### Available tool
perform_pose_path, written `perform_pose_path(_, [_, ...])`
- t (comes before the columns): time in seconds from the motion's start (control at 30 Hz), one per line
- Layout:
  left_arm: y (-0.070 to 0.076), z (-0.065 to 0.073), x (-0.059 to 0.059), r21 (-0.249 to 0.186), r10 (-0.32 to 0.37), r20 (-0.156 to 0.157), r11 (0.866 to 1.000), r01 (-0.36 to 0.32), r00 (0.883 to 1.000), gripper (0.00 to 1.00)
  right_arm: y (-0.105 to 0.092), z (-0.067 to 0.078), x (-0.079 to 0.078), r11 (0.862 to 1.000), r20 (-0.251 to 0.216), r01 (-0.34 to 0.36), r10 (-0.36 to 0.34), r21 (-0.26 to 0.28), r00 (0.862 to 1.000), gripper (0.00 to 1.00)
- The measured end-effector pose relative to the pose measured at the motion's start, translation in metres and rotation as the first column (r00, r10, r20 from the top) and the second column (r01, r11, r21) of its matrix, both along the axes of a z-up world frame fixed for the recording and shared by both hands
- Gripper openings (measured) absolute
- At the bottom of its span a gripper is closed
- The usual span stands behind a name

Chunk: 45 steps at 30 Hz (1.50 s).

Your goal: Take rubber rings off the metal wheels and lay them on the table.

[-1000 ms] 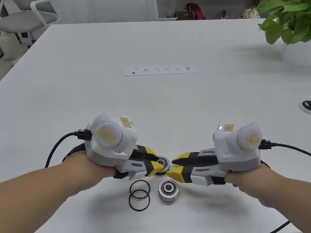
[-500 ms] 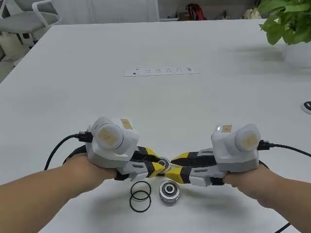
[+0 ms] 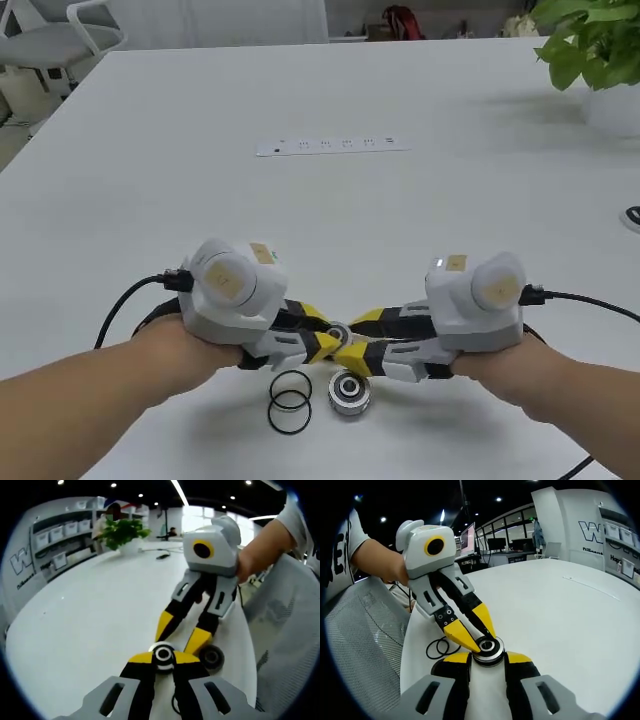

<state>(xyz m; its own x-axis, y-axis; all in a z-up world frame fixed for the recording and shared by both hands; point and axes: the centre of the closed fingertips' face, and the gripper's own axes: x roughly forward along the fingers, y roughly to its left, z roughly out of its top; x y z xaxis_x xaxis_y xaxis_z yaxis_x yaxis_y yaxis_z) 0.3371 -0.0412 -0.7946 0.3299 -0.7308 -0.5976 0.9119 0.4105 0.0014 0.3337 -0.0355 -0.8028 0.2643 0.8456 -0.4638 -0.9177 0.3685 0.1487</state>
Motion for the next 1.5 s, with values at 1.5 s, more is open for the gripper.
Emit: perform_pose_path(1.5, [-0.0021,-0.0003,0.0067,0.000,0.021,-0.010,1.000,-0.021,1.000,0.13,-0.0071,-0.0026,0.0044,0.998,0.065,-0.029,0.032,-0.051,0.997,0.18])
